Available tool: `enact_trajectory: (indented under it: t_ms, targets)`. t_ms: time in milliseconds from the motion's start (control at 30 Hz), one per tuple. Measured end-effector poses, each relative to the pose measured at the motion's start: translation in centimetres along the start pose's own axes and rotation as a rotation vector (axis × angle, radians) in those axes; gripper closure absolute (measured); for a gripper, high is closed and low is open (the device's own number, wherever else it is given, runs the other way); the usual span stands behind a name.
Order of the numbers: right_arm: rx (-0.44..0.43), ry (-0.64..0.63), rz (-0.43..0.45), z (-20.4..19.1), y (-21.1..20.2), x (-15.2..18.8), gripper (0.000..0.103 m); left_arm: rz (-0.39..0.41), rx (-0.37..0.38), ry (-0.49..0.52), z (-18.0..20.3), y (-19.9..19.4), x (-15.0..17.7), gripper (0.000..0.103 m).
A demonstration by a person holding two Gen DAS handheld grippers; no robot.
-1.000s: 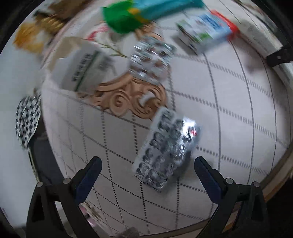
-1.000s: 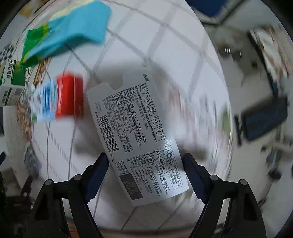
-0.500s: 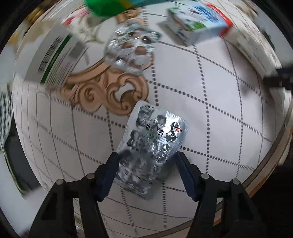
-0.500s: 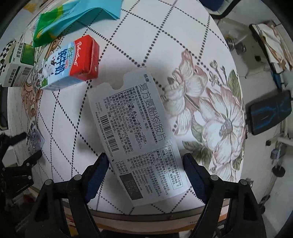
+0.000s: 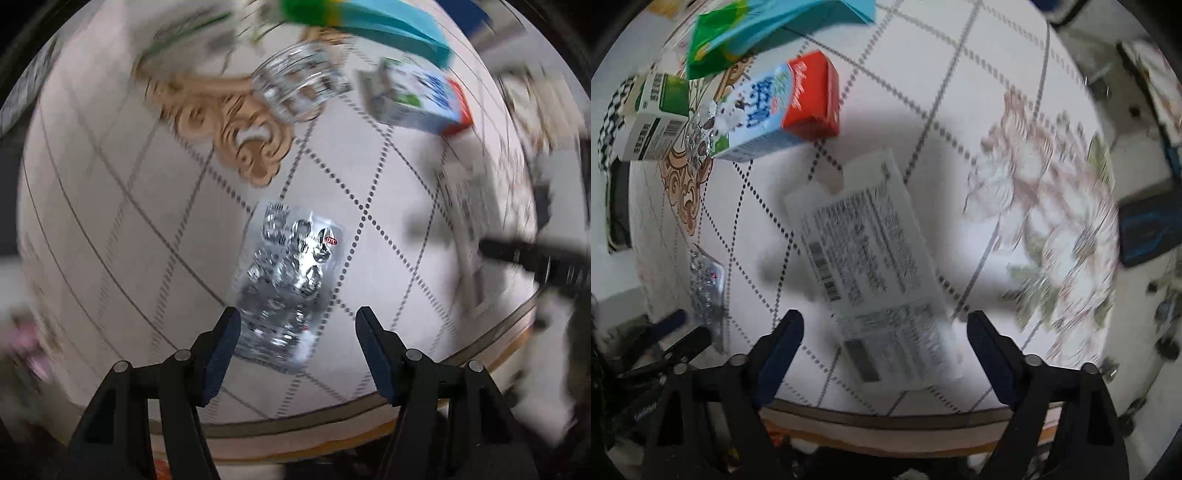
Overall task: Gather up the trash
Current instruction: 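Grasp the silver blister pack with the left gripper while the right grasps the white leaflet, then lift and carry the blister pack and leaflet over the trash bin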
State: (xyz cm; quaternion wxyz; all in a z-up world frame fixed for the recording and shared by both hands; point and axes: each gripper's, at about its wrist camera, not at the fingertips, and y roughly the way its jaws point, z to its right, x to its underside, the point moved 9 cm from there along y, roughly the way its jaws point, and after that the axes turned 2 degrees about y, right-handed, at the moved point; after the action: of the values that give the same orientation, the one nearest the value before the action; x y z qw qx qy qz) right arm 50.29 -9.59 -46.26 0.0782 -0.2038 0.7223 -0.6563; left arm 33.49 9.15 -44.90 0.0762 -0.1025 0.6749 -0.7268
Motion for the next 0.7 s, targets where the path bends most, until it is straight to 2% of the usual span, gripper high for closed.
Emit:
enact_trajectory:
  t_ms: [100,133,200,233,267,300,400,433,467,567,633,700]
  targets:
    - [0.021,-0.058,0.022,-1.2,-0.1,-0.9,0.011,-0.01,-0.121,0.161,1.1,0.9,-0.7,0.041]
    - [0.029,-0.08,0.023,-1.8,0.1,-1.1,0.011,-0.018,-0.136,0.187,1.1,1.2,-1.0,0.041]
    - [0.047,-0.115,0.027,-3.0,0.8,-1.3,0.011,-0.051,-0.17,0.227,1.9,2.7,-1.3,0.041]
    - [0.063,-0.137,0.029,-3.4,1.2,-1.1,0.011,-0.039,-0.179,0.22,1.8,2.8,-1.5,0.039]
    - [0.087,-0.155,0.03,-3.7,1.7,-0.9,0.011,-0.027,-0.162,0.209,2.1,2.7,-1.6,0.042]
    - [0.106,-0.164,0.036,-3.9,1.9,-0.9,0.011,-0.023,-0.13,0.176,2.1,2.7,-2.0,0.042]
    - [0.145,-0.17,0.069,-4.4,2.1,-0.2,0.021,-0.008,-0.095,0.081,1.4,2.6,-1.7,0.044]
    - [0.155,-0.159,0.08,-4.6,2.3,-0.2,0.027,-0.006,-0.079,0.019,1.1,2.6,-1.4,0.044]
    - [0.138,-0.127,0.081,-4.4,2.3,0.1,0.027,-0.008,-0.066,-0.037,0.1,2.5,-0.9,0.044]
    - [0.116,-0.006,0.073,-2.9,2.1,0.9,0.027,-0.011,0.0,-0.304,-2.2,2.1,0.1,0.044]
    - [0.067,0.075,0.057,-2.4,2.1,1.2,0.027,-0.005,0.057,-0.444,-2.9,2.1,0.8,0.043]
    - [0.046,0.078,0.032,-2.7,2.4,1.4,0.026,-0.011,0.062,-0.435,-2.7,2.3,0.8,0.042]
